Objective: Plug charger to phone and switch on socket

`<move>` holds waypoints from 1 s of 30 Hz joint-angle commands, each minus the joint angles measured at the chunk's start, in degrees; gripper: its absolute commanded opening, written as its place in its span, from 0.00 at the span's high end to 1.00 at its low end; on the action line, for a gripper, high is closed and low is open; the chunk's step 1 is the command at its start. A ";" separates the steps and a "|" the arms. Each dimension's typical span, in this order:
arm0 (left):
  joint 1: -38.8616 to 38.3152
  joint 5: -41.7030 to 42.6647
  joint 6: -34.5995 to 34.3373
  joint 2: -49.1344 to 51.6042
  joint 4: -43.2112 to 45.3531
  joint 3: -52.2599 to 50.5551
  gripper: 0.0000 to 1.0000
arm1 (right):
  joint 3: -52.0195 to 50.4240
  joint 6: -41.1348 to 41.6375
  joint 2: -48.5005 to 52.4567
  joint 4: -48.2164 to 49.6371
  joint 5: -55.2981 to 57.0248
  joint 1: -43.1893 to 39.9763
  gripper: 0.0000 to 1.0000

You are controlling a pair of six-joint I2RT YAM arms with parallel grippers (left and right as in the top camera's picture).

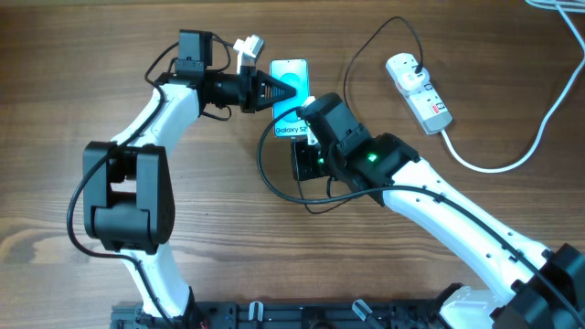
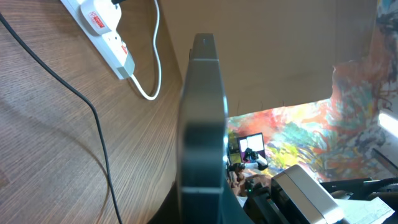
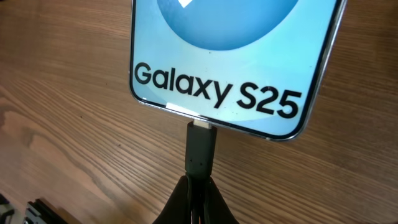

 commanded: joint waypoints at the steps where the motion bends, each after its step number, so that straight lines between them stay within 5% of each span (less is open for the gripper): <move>1: -0.07 2.40 0.17 -1.60 0.11 0.55 0.96 | 0.61 -0.04 -0.85 2.56 1.97 -0.11 0.96; 18: -0.11 2.43 0.22 -1.57 -1.42 0.55 0.96 | 0.66 -2.93 -0.87 10.19 6.38 -0.11 0.94; 30: -0.11 2.38 0.39 -1.57 -1.40 0.55 0.96 | 0.66 -3.02 -5.09 8.66 6.36 -2.71 0.80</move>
